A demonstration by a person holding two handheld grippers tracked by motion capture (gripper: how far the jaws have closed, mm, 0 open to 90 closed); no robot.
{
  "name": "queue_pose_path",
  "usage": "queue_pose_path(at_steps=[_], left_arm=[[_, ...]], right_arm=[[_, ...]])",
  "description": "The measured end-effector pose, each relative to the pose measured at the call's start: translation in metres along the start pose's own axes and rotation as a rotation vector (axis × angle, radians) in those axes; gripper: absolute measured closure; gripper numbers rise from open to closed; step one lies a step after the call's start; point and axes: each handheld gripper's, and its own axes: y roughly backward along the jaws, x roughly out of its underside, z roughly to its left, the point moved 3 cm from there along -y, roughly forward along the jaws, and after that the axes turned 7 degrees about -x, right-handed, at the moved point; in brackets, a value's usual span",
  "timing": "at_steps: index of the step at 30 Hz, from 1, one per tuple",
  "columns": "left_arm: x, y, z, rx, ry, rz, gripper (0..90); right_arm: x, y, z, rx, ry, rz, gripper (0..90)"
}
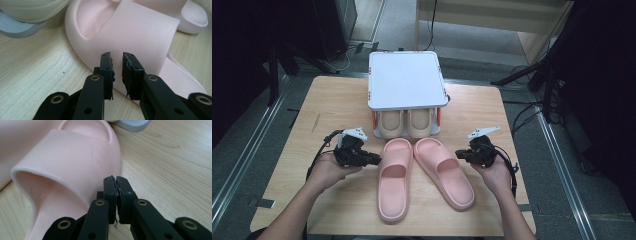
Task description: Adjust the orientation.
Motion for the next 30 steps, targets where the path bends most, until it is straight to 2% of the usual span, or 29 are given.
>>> queue_pose_path(at_steps=[2,6,7,14,18,26,30], left_arm=[[0.0,-0.002,0.0,0.002,-0.001,0.009,77.9],[0.001,-0.006,0.0,0.002,-0.003,0.023,77.3],[0.0,-0.007,0.0,0.003,-0.004,0.022,77.1],[0.0,-0.008,0.002,0.014,0.008,0.024,76.5],[-0.002,-0.008,0.003,0.025,0.006,0.029,76.4],[-0.006,-0.009,0.006,0.04,0.014,0.034,76.0],[-0.007,-0.01,0.006,0.053,0.017,0.031,75.7]], right_arm=[[0.001,-0.001,-0.001,0.005,-0.003,0.013,87.5],[0.002,-0.006,0.004,-0.005,0.025,0.034,87.7],[0.002,-0.007,0.006,0.018,0.033,0.04,87.8],[0.002,-0.009,0.012,0.014,0.046,0.04,87.9],[0.004,-0.008,0.017,0.007,0.015,0.032,88.0],[0.005,-0.013,0.028,-0.029,0.025,0.026,87.8],[0.006,-0.013,0.031,-0.044,0.006,0.007,87.8]])
